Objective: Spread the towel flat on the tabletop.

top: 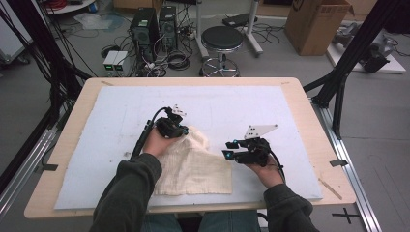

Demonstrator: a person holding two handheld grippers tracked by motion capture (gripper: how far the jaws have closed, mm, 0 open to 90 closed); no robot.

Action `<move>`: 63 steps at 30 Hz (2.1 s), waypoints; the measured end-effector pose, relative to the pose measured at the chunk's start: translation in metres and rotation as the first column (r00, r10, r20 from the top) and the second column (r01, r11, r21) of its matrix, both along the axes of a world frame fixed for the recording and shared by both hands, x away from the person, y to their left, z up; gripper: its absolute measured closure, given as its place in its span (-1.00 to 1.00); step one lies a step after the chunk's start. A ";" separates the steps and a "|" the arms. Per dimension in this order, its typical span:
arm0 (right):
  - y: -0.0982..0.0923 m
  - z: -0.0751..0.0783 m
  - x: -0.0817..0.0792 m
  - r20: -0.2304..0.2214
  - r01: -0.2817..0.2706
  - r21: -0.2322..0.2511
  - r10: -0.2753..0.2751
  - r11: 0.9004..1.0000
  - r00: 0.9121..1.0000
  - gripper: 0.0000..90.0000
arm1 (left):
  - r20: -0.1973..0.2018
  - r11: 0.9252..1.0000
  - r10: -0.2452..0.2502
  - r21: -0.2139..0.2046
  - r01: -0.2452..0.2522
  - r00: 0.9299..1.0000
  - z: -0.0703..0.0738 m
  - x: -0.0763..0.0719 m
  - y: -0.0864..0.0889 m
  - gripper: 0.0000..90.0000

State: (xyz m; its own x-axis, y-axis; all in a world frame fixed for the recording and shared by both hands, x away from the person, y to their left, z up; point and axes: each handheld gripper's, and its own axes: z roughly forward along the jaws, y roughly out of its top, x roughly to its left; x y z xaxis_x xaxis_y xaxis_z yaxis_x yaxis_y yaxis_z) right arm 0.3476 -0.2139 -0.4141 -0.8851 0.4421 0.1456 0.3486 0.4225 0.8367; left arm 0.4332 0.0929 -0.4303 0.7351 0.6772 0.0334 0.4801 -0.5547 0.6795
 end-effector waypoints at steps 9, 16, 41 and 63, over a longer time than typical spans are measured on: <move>0.019 -0.008 0.005 -0.063 -0.080 -0.003 0.080 0.997 0.995 0.16 | 0.070 0.997 0.034 -0.075 -0.029 0.997 0.034 -0.018 0.028 0.92; 0.033 -0.011 0.004 -0.112 -0.169 -0.063 0.162 0.984 0.980 0.91 | 0.118 0.990 0.066 -0.134 -0.049 0.991 0.053 -0.042 0.058 0.92; 0.063 0.014 -0.075 -0.049 -0.323 -0.090 0.320 0.942 0.946 0.46 | 0.061 0.980 0.115 -0.167 -0.104 0.992 0.009 -0.144 0.133 0.92; 0.091 -0.023 0.030 -0.193 -0.094 -0.127 0.068 0.987 0.979 0.91 | 0.097 0.979 0.112 -0.180 -0.093 0.989 0.007 -0.144 0.134 0.91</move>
